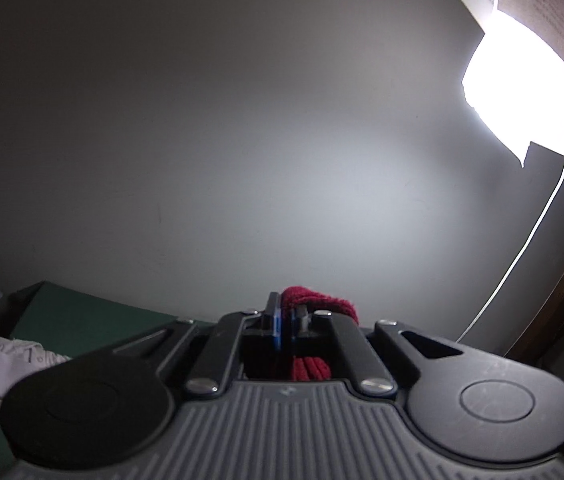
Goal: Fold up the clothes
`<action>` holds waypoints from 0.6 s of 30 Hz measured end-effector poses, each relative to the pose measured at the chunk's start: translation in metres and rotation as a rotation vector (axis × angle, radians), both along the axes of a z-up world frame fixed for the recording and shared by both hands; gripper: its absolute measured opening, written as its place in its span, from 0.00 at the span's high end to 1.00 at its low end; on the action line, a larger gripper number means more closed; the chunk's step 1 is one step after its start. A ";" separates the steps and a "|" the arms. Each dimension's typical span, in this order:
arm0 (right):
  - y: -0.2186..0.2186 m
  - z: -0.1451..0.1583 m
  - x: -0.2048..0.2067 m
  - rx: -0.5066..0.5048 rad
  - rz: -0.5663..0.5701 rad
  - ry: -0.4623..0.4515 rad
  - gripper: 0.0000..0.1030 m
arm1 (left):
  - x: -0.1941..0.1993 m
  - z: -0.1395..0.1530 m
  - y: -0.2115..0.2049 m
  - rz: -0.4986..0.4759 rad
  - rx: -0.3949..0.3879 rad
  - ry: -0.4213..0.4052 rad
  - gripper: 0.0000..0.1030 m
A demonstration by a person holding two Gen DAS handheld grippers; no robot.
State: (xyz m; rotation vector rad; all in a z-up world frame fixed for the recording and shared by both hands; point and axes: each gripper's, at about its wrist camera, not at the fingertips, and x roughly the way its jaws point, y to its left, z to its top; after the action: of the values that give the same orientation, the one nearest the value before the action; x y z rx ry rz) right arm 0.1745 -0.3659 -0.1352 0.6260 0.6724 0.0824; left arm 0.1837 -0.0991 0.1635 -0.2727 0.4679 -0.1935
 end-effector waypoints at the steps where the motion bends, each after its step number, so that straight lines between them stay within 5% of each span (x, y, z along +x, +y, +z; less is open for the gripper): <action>1: -0.003 0.000 -0.002 0.008 -0.011 0.001 0.65 | 0.003 -0.006 0.001 -0.007 0.011 0.017 0.99; 4: -0.013 0.001 -0.008 0.033 -0.044 0.002 0.66 | 0.006 -0.025 0.002 -0.018 0.058 0.049 0.99; 5: -0.017 0.001 -0.010 0.041 -0.055 0.003 0.74 | 0.005 -0.032 0.005 -0.026 0.050 0.066 0.99; 9: -0.030 0.002 -0.018 0.074 -0.099 0.005 0.71 | -0.012 -0.053 0.024 -0.030 0.010 0.095 0.99; 15: 0.012 0.011 0.004 -0.111 0.094 0.001 0.70 | -0.033 -0.097 0.058 0.010 0.062 0.161 0.99; 18: -0.007 0.011 0.005 -0.103 -0.086 0.035 0.70 | -0.027 -0.125 0.070 0.034 0.068 0.244 0.99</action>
State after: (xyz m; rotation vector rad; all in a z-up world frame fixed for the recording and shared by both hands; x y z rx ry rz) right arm 0.1797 -0.3731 -0.1240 0.5578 0.6783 -0.0432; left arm 0.1568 -0.0291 0.0385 -0.2383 0.7101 -0.1115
